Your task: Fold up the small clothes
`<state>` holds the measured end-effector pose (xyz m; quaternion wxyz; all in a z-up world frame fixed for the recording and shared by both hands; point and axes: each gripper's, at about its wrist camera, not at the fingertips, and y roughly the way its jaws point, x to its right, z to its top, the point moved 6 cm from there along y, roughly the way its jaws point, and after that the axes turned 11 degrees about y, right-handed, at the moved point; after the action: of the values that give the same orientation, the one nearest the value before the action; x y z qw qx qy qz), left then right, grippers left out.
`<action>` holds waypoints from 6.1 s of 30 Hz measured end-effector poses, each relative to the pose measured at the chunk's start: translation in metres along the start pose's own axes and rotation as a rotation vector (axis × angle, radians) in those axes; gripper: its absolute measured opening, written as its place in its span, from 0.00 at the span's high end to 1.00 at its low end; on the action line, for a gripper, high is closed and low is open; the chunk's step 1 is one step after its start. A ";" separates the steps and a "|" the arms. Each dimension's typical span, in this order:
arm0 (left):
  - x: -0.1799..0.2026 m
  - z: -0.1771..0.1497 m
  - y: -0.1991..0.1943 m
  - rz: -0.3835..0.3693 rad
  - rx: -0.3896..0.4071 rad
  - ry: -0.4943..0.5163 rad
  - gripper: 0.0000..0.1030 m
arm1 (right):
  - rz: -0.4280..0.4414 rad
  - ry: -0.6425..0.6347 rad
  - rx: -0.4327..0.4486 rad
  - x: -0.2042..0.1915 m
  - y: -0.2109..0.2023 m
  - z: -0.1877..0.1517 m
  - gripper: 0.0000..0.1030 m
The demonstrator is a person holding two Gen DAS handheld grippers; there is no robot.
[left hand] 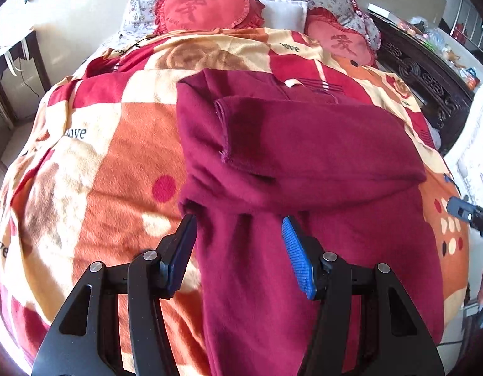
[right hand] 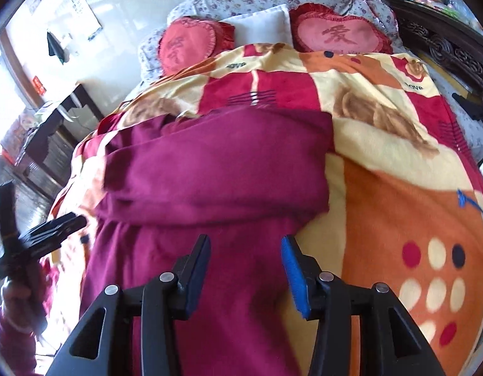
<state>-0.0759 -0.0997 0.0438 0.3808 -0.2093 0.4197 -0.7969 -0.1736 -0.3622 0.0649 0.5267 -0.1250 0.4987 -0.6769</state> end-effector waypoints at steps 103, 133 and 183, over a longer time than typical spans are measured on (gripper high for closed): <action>0.019 -0.109 -0.089 -0.520 -0.072 -0.215 0.93 | 0.333 0.088 0.014 0.016 -0.092 -0.116 0.90; -0.068 0.131 0.044 -0.346 0.070 -0.261 0.93 | 0.257 0.234 0.120 0.025 0.052 0.140 0.90; -0.054 0.124 0.063 0.032 0.056 -0.104 0.23 | 0.038 0.025 0.095 0.008 0.055 0.087 0.57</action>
<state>0.0660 -0.1430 0.0605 0.4206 -0.2329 0.3803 -0.7901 -0.0841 -0.4136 0.0588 0.5385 -0.0818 0.4751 -0.6911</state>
